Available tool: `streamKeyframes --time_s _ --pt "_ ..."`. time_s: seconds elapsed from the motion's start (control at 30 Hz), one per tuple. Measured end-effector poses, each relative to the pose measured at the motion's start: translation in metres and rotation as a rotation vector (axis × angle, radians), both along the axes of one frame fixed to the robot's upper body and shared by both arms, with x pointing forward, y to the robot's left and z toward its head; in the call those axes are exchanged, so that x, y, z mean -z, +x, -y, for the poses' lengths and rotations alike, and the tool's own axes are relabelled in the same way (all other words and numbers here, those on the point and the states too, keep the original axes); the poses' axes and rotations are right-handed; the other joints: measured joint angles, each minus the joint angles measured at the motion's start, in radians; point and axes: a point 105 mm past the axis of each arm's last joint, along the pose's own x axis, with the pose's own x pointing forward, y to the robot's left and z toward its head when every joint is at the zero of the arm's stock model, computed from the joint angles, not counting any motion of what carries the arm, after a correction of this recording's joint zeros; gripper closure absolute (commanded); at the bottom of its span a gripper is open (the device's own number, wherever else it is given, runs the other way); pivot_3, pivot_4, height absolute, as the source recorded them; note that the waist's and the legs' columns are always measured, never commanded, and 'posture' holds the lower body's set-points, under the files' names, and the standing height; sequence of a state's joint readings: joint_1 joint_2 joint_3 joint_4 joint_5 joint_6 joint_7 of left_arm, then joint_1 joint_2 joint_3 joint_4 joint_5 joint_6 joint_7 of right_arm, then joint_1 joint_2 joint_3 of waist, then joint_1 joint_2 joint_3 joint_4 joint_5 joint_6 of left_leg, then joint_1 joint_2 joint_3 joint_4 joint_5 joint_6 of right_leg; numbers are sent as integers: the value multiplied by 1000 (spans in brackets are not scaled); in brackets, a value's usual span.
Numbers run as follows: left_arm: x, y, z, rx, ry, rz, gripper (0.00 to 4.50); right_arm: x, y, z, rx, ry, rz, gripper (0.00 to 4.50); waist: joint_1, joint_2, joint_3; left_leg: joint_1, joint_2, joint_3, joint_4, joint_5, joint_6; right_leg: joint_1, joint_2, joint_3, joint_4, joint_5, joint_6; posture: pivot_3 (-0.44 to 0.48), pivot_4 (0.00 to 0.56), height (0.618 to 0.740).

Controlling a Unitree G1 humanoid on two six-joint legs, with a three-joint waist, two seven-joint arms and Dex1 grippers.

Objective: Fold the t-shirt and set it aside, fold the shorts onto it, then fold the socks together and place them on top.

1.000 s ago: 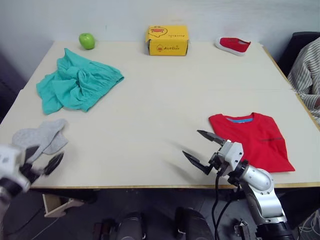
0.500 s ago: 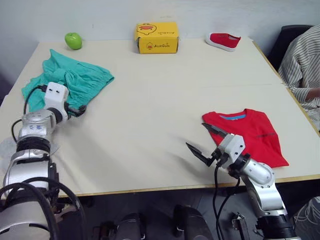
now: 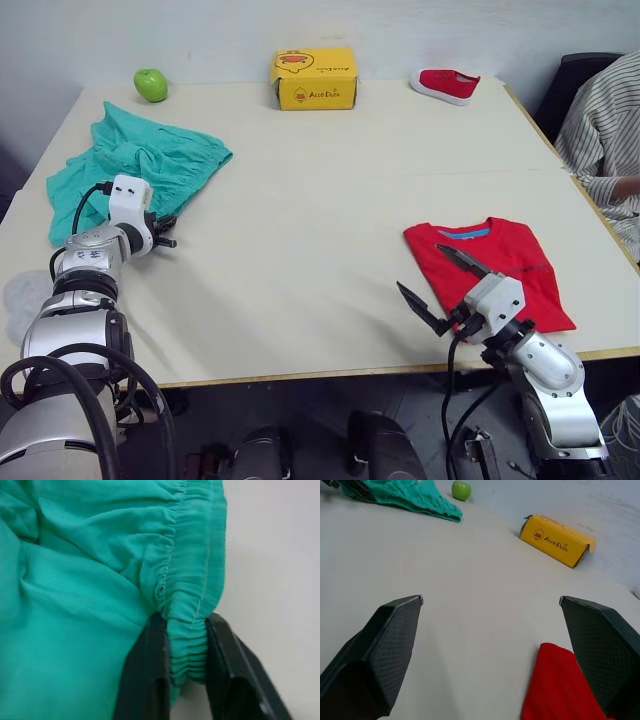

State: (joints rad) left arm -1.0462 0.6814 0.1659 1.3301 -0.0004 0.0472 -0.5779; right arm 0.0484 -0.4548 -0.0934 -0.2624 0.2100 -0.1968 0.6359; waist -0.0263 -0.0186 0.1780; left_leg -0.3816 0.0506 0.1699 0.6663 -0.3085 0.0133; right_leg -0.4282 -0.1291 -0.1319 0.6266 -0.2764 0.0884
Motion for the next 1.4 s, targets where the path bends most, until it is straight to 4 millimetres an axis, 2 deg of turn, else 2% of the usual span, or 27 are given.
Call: streamKeyframes --time_s 0.13,0.23,0.33,0.43,0.53,0.57,0.63,0.73,0.8,0.83,0.9,0.97,1.17,1.23,1.33,1.4 --pt "-9 1 23 177 8 9 4480 0 0 1 -9 -21 -1 0 3 -2 1 -2 -1 2 1 0 1 0 0 -1 0 0 0 0 150 740" --pt "-37 5 52 356 26 69 4480 -3 2 2 -29 -46 1 0 2 -4 2 -3 0 2 2 0 1 0 0 -1 0 0 0 0 150 740" --pt "-58 1 86 561 33 106 4480 -4 6 5 -29 -24 -8 0 0 -4 2 -3 0 2 2 0 1 -1 0 -1 0 0 0 0 150 740" --pt "-67 -17 139 823 -5 109 4480 -16 15 19 18 31 3 0 -1 -3 2 -3 -1 2 3 0 1 -1 0 0 0 0 1 0 150 740" --pt "-54 -49 189 1038 -55 72 4480 -24 20 31 37 7 16 0 0 -3 3 -3 -1 -1 4 0 1 -1 -1 2 0 0 1 0 150 740" --pt "-44 -67 212 1118 -102 46 4480 -23 21 39 48 -17 4 0 0 -3 3 -3 0 -6 4 0 1 -1 0 2 0 0 1 0 150 740" --pt "-31 -87 238 1195 -150 2 4480 -20 21 44 50 -41 -14 0 1 -3 3 -4 0 -7 6 0 1 -1 0 2 1 1 1 0 150 740" --pt "-15 -105 276 1231 -181 0 4480 -10 17 50 43 -78 -62 0 3 -3 2 -3 0 -8 10 -1 2 0 -1 2 -1 1 1 0 150 740" --pt "3 -110 290 1215 -166 -20 4480 -5 15 51 34 -88 -82 0 5 -3 3 -4 0 -8 13 -1 3 1 -1 2 0 1 1 0 150 740" --pt "13 -109 293 1195 -141 -31 3840 -4 14 51 31 -92 -89 0 6 -3 3 -4 0 -9 14 -2 4 1 -2 2 1 1 1 0 150 740" --pt "24 -105 290 1157 -92 -23 3257 -1 13 51 28 -97 -102 0 3 -3 3 -4 1 -9 14 -2 3 1 -2 2 1 1 1 0 150 740" --pt "23 -103 287 1156 -61 9 2586 0 10 49 23 -100 -114 0 4 -3 3 -4 3 -10 14 -2 3 1 -2 1 1 0 1 0 150 740" --pt "-13 -120 267 1280 -124 164 698 -11 -3 37 -49 -159 -116 0 5 -2 3 -5 6 -10 15 -3 5 1 -3 0 0 0 1 0 150 740" --pt "-24 -129 253 1321 -148 211 698 -20 -3 29 -88 -187 -100 0 3 -2 3 -5 6 -9 15 -3 5 1 -3 0 0 0 1 0 150 740" --pt "-28 -132 223 1311 -146 228 698 -48 -1 11 -160 -212 -19 0 -1 -1 3 -4 7 -10 15 -3 4 0 -2 0 1 0 0 0 150 740" --pt "-28 -131 204 1281 -81 252 698 -51 -8 -8 -258 -286 -9 0 2 -1 3 -4 8 -10 15 -4 3 1 -1 -1 0 0 -1 0 150 740"
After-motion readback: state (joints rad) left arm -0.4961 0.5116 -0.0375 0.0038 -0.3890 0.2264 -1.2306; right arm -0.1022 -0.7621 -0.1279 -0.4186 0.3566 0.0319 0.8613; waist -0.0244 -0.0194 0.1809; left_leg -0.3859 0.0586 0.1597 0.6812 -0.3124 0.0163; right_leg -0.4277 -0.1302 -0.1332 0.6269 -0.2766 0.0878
